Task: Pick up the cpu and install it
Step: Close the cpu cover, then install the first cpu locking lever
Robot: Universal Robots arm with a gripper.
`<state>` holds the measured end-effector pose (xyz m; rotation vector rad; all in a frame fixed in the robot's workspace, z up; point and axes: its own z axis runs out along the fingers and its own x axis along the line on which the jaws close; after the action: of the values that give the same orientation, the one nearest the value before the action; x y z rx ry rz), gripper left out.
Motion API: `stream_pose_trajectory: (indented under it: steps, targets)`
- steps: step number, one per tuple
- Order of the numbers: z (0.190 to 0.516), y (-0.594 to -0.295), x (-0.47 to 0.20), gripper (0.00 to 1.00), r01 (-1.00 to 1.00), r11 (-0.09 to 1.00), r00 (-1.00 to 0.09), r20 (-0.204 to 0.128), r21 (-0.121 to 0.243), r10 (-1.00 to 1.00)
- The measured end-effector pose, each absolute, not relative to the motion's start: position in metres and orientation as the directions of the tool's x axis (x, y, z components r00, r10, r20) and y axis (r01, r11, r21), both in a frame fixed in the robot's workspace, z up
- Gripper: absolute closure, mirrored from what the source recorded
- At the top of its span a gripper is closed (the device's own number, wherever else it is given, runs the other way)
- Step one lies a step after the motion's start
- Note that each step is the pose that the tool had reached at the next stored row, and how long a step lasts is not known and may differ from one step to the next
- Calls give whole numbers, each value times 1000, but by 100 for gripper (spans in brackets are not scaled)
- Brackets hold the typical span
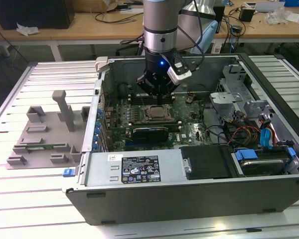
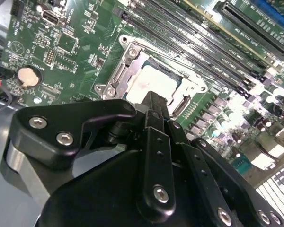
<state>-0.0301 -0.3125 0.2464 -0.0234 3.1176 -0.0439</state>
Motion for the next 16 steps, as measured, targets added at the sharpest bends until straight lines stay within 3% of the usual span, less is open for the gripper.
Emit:
stream_pose_trajectory:
  steps: [16]
  targets:
    - [248, -312, -31, 89, -15, 999, -1000, -23, -28, -15]
